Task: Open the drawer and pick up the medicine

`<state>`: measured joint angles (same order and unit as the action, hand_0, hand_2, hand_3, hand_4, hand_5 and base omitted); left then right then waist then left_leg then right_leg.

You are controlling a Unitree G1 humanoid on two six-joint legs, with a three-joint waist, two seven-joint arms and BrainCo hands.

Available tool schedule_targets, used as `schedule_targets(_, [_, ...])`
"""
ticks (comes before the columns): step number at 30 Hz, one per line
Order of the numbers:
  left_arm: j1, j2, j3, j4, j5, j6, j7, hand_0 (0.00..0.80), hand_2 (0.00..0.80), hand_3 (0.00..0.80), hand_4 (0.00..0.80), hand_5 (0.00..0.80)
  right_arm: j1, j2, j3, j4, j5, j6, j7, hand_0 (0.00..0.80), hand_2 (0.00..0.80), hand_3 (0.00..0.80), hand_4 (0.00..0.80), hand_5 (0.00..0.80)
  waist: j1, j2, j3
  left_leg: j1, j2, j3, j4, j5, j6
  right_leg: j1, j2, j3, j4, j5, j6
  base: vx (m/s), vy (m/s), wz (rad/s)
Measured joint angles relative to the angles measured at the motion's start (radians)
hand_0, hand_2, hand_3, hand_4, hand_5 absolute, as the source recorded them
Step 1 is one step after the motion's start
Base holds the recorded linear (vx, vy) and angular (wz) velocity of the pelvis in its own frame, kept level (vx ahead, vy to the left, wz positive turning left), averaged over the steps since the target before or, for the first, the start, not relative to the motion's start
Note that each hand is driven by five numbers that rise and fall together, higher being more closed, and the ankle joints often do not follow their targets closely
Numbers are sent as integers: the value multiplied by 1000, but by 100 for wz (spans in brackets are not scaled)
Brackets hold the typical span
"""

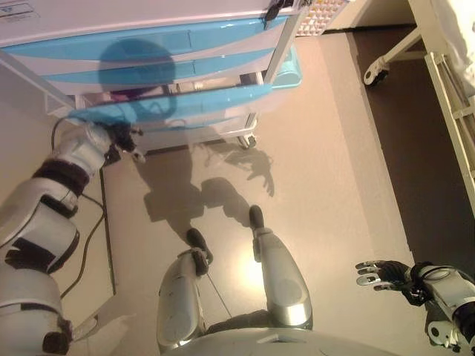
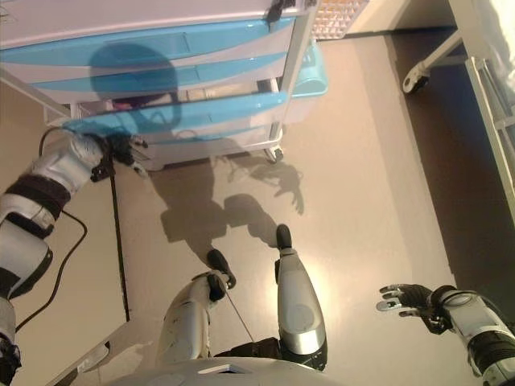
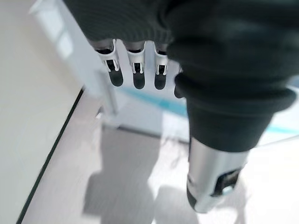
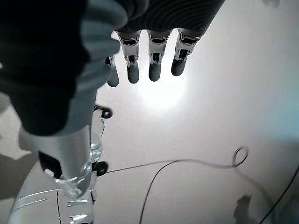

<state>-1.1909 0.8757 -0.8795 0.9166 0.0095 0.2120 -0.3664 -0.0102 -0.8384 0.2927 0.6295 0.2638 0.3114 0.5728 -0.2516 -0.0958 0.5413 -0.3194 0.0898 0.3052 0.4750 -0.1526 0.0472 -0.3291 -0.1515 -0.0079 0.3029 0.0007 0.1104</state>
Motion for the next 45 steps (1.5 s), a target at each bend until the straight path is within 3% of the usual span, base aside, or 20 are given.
schedule_targets(4, [-86,1,-17,2,-29,31,-2,0,0,0,0,0,14,22,-4,22,72,-61,-19,0,0,0,0,0,-24,2,3,-54,0,2,48,-24,7,-52,-7,17,37,-8,3,-7,12,0])
schedule_targets(12, [-127,-3,-51,14,-27,24,-8,0,0,0,0,0,24,106,-4,149,127,-178,-73,0,0,0,0,0,-23,2,3,-133,16,4,107,-35,17,-124,-5,28,67,-9,5,-11,-20,-2])
schedule_targets(18, [-123,-12,-43,31,-73,33,-37,0,0,0,0,0,31,146,-4,176,125,-227,-87,0,0,0,0,0,-17,1,3,-132,21,2,114,-41,18,-117,4,27,65,-6,9,-12,-71,-2])
schedule_targets(20, [-83,-32,1,31,-111,48,-72,0,0,0,0,0,30,166,-2,178,115,-237,-87,0,0,0,0,0,-9,1,2,-109,24,-2,111,-40,19,-92,7,23,61,-6,9,-4,-131,0])
schedule_targets(25, [216,-136,180,-95,-301,97,-152,0,0,0,0,0,34,216,3,132,107,-268,-108,0,0,0,0,0,35,6,0,-18,2,-40,39,-19,2,6,4,-1,5,-3,5,-33,-163,11])
schedule_targets(33, [860,-323,460,-207,-530,86,-106,0,0,0,0,0,44,344,-31,6,155,-259,-176,0,0,0,0,0,130,13,-12,131,-21,-100,-165,71,-44,164,7,-86,-135,19,-28,62,-110,23])
schedule_targets(38, [1127,-427,577,-185,-633,44,-113,0,0,0,0,0,84,424,-104,25,234,-256,-127,0,0,0,0,0,192,53,-160,228,-36,-136,-325,142,-59,257,17,-137,-232,27,-40,99,-54,24])
schedule_targets(41, [1185,-496,623,-125,-697,16,-135,0,0,0,0,0,95,473,-123,92,285,-253,-81,0,0,0,0,0,217,74,-249,284,-39,-148,-386,159,-67,311,23,-155,-271,25,-41,107,-19,15])
schedule_targets(45, [1212,-557,652,-28,-745,-12,-148,0,0,0,0,0,95,546,-121,199,329,-245,-42,0,0,0,0,0,231,76,-327,338,-41,-164,-450,186,-73,356,28,-177,-299,22,-43,87,18,14])
